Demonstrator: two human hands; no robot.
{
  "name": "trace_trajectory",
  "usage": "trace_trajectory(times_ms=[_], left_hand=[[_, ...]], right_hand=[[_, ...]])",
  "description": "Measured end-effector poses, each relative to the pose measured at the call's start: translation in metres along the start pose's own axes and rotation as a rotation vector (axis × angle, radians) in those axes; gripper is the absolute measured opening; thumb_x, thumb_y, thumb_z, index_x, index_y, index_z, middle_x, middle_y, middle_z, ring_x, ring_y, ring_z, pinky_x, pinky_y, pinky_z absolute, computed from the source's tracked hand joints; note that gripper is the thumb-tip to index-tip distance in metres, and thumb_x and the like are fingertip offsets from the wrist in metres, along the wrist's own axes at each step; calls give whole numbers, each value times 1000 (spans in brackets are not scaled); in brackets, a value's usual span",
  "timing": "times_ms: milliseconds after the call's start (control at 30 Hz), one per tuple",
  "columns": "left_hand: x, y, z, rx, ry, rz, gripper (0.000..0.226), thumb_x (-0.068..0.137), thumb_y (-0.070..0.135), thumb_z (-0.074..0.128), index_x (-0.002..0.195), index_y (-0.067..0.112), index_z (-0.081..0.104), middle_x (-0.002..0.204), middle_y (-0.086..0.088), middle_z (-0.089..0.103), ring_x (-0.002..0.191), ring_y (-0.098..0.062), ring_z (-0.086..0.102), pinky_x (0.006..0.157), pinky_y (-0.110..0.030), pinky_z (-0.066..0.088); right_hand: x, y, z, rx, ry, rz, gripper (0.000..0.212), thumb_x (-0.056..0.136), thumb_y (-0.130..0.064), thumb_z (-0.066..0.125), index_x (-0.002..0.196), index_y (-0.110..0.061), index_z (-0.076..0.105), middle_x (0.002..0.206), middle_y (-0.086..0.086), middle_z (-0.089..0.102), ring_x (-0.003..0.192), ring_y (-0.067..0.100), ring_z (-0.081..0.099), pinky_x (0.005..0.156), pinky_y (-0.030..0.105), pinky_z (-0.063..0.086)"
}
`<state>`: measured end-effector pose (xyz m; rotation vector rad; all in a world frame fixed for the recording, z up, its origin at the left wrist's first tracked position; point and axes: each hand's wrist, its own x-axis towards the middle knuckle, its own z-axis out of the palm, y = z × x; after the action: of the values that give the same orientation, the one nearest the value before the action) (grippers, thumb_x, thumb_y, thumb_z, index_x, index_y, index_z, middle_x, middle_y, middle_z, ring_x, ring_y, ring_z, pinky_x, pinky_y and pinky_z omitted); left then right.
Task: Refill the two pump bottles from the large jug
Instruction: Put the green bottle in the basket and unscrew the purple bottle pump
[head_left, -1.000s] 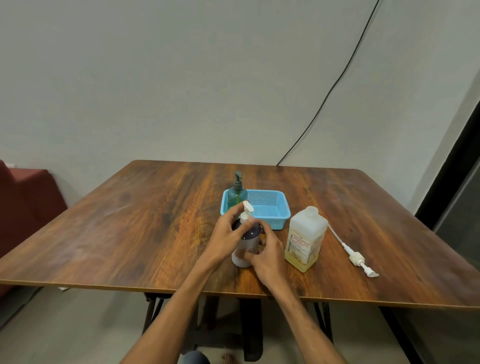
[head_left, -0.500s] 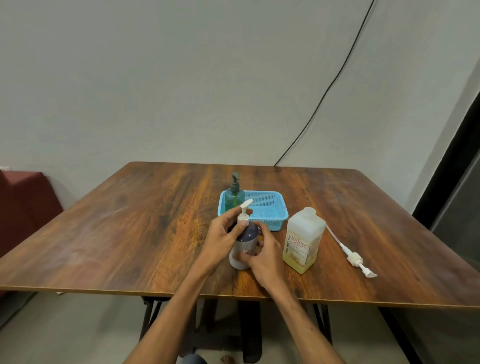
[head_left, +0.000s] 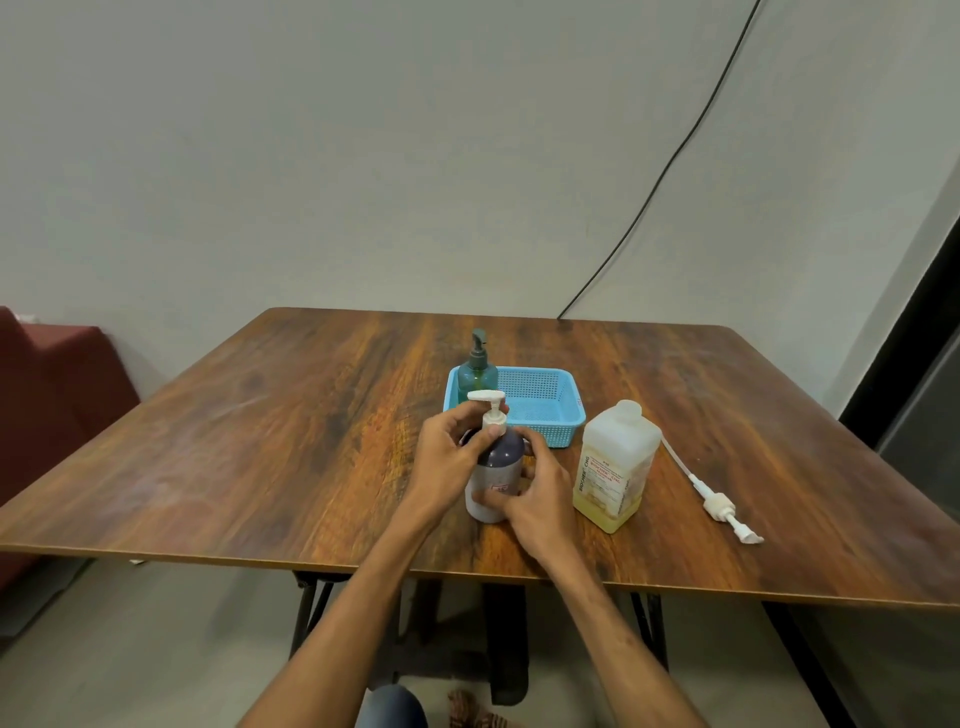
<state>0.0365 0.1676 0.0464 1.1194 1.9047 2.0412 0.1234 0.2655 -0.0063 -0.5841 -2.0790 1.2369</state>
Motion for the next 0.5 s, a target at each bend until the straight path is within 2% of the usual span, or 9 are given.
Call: trace_trajectory(times_ms=[67, 167, 233, 333, 433, 500], left_hand=[[2, 1, 2, 52, 88, 8, 34, 83, 10, 76, 115, 8, 68, 110, 0, 73, 103, -11, 69, 88, -40, 58], [6, 5, 7, 120, 178, 51, 34, 73, 19, 85, 103, 14, 70, 101, 6, 73, 94, -6, 70, 79, -32, 61], [7, 5, 7, 138, 159, 45, 41, 71, 24, 86, 107, 16, 68, 104, 8, 71, 96, -5, 68, 78, -28, 60], [4, 4, 3, 128, 54, 0, 51, 78, 29, 81, 124, 20, 61, 118, 9, 67, 107, -6, 65, 84, -25, 57], [-1, 4, 1, 112, -7, 23, 42, 87, 16, 72, 127, 13, 62, 121, 7, 68, 111, -8, 65, 89, -29, 57], [-2, 6, 0, 93, 25, 20, 35, 88, 10, 70, 122, 9, 66, 117, 2, 70, 108, -10, 67, 90, -37, 58]], right_hand=[[-1, 0, 1, 0, -3, 6, 85, 64, -35, 92, 132, -47, 43, 133, -19, 56, 124, 11, 56, 95, 41, 57], [-1, 0, 1, 10, 3, 18, 86, 64, -32, 91, 132, -49, 42, 135, -19, 56, 124, 11, 56, 97, 43, 56], [-1, 1, 1, 4, 2, 11, 86, 64, -31, 91, 134, -46, 43, 136, -18, 56, 125, 10, 55, 98, 44, 55], [0, 2, 1, 6, 5, 13, 89, 65, -31, 91, 137, -45, 41, 136, -18, 56, 125, 11, 56, 98, 45, 55], [0, 2, 2, 6, -2, 24, 87, 65, -34, 90, 135, -48, 41, 136, -18, 55, 125, 14, 56, 97, 46, 56], [0, 3, 1, 4, -5, 22, 86, 64, -35, 91, 134, -48, 42, 135, -19, 55, 124, 14, 56, 95, 45, 57]])
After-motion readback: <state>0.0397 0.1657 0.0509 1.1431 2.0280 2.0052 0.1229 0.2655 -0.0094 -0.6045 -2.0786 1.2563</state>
